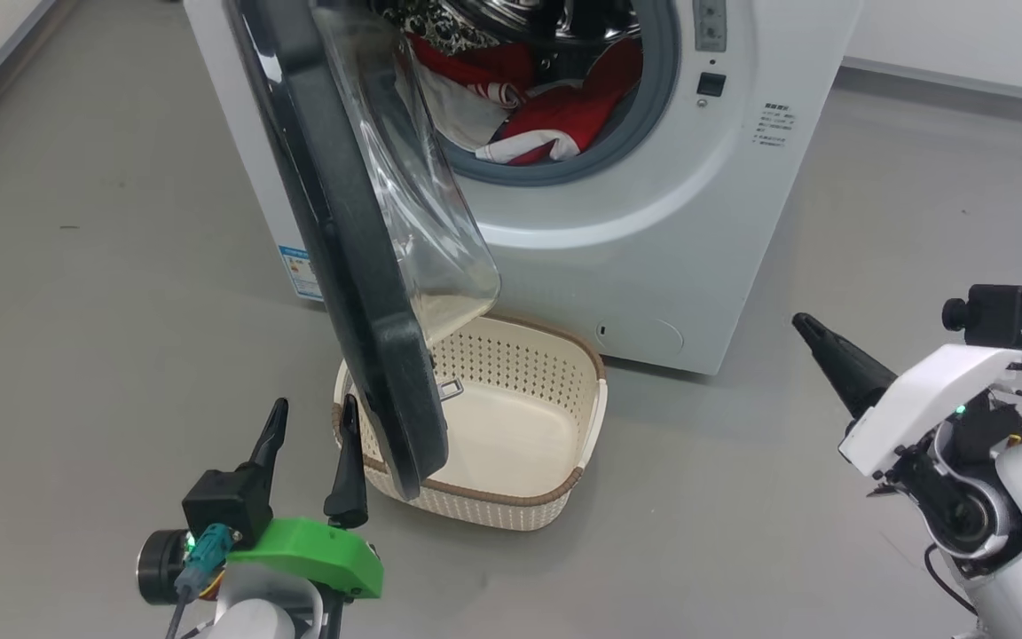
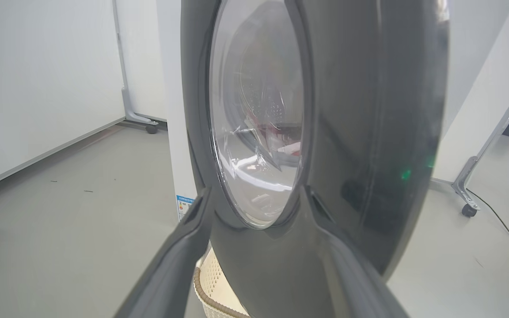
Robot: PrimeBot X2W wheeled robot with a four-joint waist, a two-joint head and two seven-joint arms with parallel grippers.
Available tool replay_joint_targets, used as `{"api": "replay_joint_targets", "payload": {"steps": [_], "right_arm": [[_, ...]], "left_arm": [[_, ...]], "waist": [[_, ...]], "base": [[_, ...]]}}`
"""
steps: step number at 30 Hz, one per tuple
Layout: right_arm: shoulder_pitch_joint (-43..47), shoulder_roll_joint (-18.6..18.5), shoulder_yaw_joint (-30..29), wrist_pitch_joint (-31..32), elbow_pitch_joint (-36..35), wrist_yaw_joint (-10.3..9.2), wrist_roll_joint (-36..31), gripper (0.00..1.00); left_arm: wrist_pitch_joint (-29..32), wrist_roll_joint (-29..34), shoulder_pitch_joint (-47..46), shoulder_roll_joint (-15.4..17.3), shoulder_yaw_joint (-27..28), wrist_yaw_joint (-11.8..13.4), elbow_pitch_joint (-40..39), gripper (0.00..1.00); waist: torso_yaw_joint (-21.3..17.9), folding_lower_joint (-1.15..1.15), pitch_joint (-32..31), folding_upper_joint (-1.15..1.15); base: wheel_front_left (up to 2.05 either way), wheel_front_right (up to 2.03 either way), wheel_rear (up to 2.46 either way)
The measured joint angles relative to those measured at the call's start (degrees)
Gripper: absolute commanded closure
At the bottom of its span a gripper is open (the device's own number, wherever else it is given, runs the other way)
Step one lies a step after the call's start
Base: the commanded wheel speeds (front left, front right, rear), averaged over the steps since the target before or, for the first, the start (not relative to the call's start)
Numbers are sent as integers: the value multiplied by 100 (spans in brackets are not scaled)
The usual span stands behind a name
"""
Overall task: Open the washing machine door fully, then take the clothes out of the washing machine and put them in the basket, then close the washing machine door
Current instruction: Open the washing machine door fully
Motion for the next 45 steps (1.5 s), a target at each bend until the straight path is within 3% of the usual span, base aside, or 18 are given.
{"api": "replay_joint_targets", "payload": {"steps": [9, 16, 21, 27, 29, 30, 31, 32, 45], "right_arm": [[878, -76, -324, -1369, 9, -5, -762, 100], [1468, -182, -660, -2335, 129, -379, -1300, 100], [1718, -179, -656, -2767, 127, -532, -1549, 100], [1975, -69, -544, -2785, 115, -630, -1811, 100], [2024, 13, -544, -2785, 103, -638, -1813, 64], [2037, 46, -544, -2785, 86, -678, -1830, 52], [2051, 69, -545, -2785, 69, -678, -1839, 7], [2069, 88, -553, -2785, 55, -679, -1853, 0], [2131, 186, -673, -2788, -79, -733, -2140, 0]], "left_arm": [[0, 9, 136, 7, 35, 0, 32, 0], [0, 8, 199, 18, 104, 20, 25, 0], [0, 9, 236, 18, 120, 20, 22, 0], [0, 10, 246, 16, 156, 20, 23, 0], [0, 16, 257, 18, 156, 18, 24, 0], [0, 26, 264, 16, 154, 18, 27, 0], [0, 37, 271, 18, 155, 18, 29, 0], [0, 68, 283, 18, 156, 16, 32, 0], [0, 319, 361, 65, 122, -42, 147, 0]], "waist": [[-303, 0, -273, 0], [-473, 0, -418, 0], [-500, 0, -444, 0], [-522, 0, -450, 0], [-532, 0, -448, 0], [-537, 0, -447, 0], [-542, 0, -445, 0], [-547, 0, -443, 0], [-607, 0, -418, 0]], "base": [[0, 0, 0], [0, 0, 0], [0, 0, 0], [0, 0, 0], [0, 0, 0], [0, 0, 0], [0, 0, 0], [0, 0, 0], [0, 0, 0]]}}
